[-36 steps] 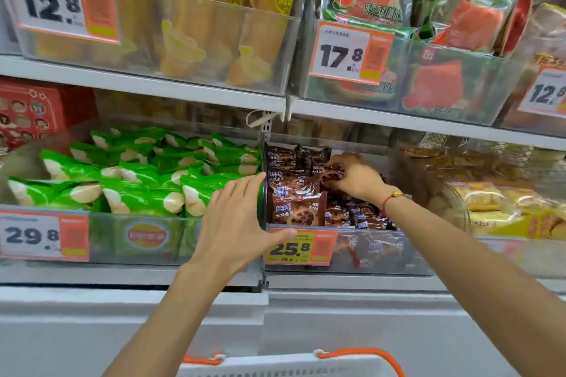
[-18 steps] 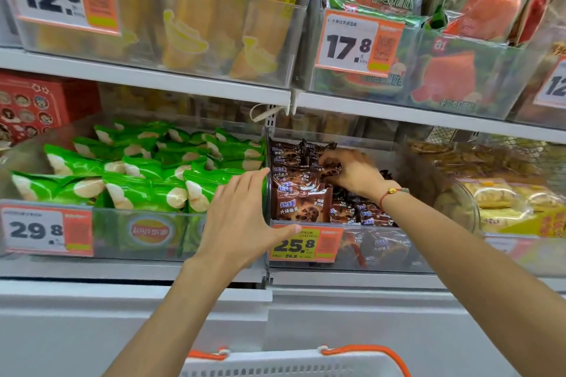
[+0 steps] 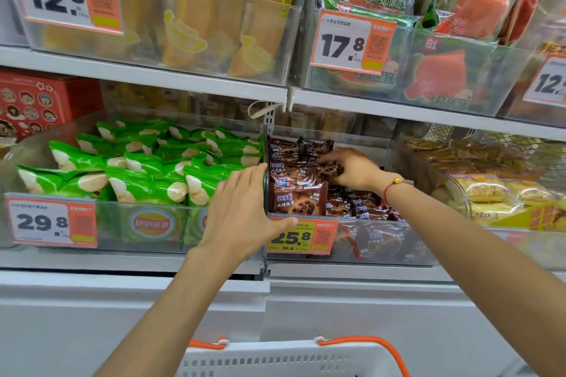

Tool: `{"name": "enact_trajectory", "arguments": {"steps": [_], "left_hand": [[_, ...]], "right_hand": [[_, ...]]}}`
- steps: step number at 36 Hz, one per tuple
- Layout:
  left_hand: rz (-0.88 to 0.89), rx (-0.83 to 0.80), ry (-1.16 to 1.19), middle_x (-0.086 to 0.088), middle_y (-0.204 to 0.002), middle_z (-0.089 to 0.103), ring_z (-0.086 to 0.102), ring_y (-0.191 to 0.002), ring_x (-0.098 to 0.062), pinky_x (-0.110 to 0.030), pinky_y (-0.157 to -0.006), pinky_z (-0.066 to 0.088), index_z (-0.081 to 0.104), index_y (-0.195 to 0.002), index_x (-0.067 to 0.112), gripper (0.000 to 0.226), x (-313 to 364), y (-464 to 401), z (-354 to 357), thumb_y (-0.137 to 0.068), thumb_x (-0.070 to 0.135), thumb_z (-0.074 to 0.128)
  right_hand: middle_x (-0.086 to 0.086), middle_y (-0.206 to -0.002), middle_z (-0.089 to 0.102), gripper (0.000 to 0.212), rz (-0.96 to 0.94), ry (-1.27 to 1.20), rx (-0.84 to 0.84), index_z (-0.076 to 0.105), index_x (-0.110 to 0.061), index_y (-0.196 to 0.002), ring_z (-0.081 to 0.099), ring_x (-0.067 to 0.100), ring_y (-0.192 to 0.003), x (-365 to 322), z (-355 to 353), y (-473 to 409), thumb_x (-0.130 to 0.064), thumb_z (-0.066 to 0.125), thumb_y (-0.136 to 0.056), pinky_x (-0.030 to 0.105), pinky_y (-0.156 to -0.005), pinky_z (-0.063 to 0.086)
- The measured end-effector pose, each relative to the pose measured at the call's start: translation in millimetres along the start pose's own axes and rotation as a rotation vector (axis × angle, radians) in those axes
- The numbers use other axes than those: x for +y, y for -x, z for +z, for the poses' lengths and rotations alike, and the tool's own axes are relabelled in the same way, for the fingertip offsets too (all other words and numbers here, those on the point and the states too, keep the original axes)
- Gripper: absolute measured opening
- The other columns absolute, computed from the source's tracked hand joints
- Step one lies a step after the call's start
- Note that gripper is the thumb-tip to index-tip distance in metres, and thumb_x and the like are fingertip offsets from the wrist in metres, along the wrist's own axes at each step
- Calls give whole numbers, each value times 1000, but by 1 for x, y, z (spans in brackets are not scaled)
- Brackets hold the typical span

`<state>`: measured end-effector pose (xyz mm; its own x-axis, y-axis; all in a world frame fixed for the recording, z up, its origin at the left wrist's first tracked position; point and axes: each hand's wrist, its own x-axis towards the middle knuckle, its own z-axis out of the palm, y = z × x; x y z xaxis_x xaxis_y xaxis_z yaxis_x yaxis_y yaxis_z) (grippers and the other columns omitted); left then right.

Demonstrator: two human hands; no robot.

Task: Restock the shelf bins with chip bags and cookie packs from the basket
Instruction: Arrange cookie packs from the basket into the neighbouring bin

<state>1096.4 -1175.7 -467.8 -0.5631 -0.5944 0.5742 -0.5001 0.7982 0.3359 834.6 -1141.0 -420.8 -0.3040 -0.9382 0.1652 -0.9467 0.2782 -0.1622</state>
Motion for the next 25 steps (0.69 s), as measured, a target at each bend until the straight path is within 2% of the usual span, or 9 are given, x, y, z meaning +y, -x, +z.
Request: {"name": "enact_trajectory", "arguments": {"steps": [2,6,8,11,15,17,21,23,25], "left_hand": [[-3,1,13,10,-145,39,34,-133,-12,-29,-106,28,27,-146,25,99,1,1,-1,-67,66,71],[13,33,12,6,-149,34,29,-138,-14,-31,-111,24,25,-147,20,103,6,2,-2,-66,59,76],[44,73,11,3,-147,37,32,-136,-16,-32,-110,25,31,-145,18,98,12,4,-3,-66,51,79],[135,201,38,2,-129,54,47,-120,-18,-30,-98,35,49,-131,18,73,23,13,-4,-69,42,79],[203,299,118,6,-102,62,55,-92,-15,-29,-77,43,59,-106,19,33,40,40,7,-80,38,62],[240,195,72,7,-97,64,58,-88,-16,-30,-69,46,60,-102,20,26,44,55,15,-81,36,58],[84,-333,-24,13,-117,60,56,-108,-15,-28,-77,40,55,-116,28,26,37,74,30,-91,34,54],[-7,-546,-55,11,-122,61,56,-113,-18,-29,-83,41,57,-118,30,27,28,83,41,-91,34,53],[-55,-733,-79,8,-122,62,56,-114,-19,-30,-88,41,60,-117,30,26,20,95,53,-91,32,53]], "right_hand": [[3,-140,52,55,2,-34,6,54,-27,-132,58,28,-114,0,-8,10,-5,65,-83,43,-95,50],[0,-137,54,51,-30,-77,130,56,-24,-131,49,20,-126,-3,-17,41,-10,69,-84,32,-105,38],[1,-133,56,46,-40,-148,171,58,-23,-128,51,18,-122,-7,-19,63,-12,69,-85,34,-104,40],[0,-117,61,39,-64,-233,254,63,-27,-118,56,16,-105,-17,-18,103,-13,71,-84,33,-91,47],[-5,-89,64,30,-100,-317,333,64,-30,-97,59,12,-81,-32,0,156,-8,73,-79,24,-73,47],[-8,-82,65,27,-66,-344,294,63,-30,-89,60,9,-75,-33,22,176,-9,74,-77,25,-69,48],[-13,-73,62,23,44,-366,74,62,-31,-85,59,7,-67,-31,78,203,-11,72,-77,34,-67,52],[-15,-75,61,19,69,-344,-111,65,-28,-91,58,9,-69,-31,106,212,-12,68,-81,36,-71,52],[-11,-83,63,22,68,-338,-259,67,-22,-100,61,15,-77,-31,135,220,-9,62,-84,31,-74,50]]}}
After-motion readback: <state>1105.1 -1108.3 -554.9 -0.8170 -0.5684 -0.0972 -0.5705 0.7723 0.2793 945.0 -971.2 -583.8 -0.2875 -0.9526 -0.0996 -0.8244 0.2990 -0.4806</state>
